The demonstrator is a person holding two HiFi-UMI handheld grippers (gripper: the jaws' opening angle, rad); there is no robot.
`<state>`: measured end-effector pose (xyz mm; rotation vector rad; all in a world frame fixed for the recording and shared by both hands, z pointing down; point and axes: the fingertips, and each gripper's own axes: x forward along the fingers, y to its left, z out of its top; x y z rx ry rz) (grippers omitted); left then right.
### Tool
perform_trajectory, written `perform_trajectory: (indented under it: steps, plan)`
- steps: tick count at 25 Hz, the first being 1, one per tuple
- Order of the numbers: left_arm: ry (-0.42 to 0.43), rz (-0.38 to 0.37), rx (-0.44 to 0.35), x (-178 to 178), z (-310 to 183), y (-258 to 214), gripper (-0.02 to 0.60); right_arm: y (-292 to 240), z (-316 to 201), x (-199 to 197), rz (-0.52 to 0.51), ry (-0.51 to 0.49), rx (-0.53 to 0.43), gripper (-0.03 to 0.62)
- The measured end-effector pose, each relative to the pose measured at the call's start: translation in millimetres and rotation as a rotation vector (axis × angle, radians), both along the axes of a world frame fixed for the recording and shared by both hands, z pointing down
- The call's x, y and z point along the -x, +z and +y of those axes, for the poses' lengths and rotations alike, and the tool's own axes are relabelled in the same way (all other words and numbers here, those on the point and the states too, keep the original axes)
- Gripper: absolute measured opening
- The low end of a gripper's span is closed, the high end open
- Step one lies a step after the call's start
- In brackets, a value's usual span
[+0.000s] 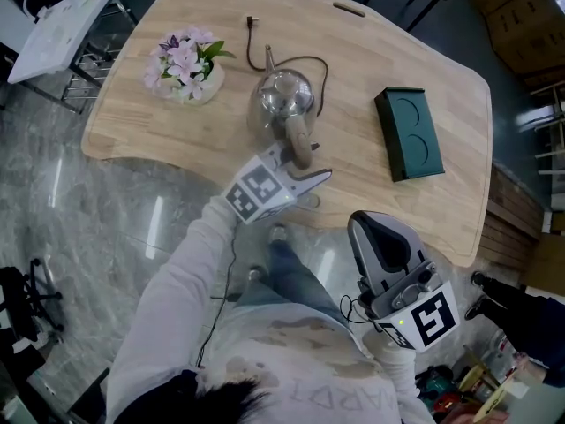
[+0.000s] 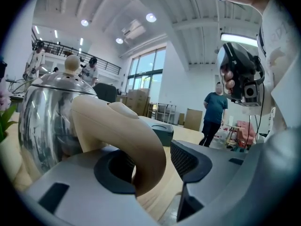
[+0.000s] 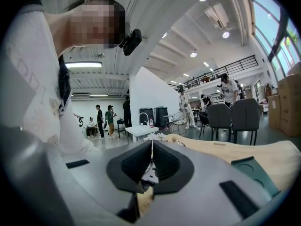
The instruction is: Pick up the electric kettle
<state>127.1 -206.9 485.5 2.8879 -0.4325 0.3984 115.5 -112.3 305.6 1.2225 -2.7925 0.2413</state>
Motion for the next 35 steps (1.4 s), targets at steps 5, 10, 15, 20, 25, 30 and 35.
perform_trajectory:
  steps: [5,10,15,20,25,30,35]
  plan:
    - [-0.028,0.011,-0.005,-3.8,-2.8,0.3,0.206,2.1,-0.9,-0.6,0.002,0.002,0.004,0.018]
    - [-0.067,0.014,-0.021,-8.2,-6.2,0.9,0.206,2.5,-1.6,-0.5,0.004,0.003,0.004,0.018]
    - [-0.114,0.014,-0.035,-10.8,-10.0,0.4,0.206,2.2,-2.2,-0.6,0.005,0.004,0.006,0.018]
    - [-0.185,0.007,-0.056,-11.8,-15.0,0.5,0.206,2.5,-1.8,0.6,0.009,0.003,0.009,0.018]
    - [-0.258,-0.001,-0.08,-12.2,-21.6,0.9,0.206,2.2,-2.3,2.1,0.012,0.004,0.009,0.018]
    - [-0.353,-0.026,-0.111,-9.3,-29.0,3.0,0.185,2.7,-1.0,1.8,0.018,0.004,0.009,0.018]
    - [-0.402,-0.039,-0.118,-5.8,-33.9,7.0,0.126,3.3,-0.9,0.2,0.022,0.011,0.011,0.018]
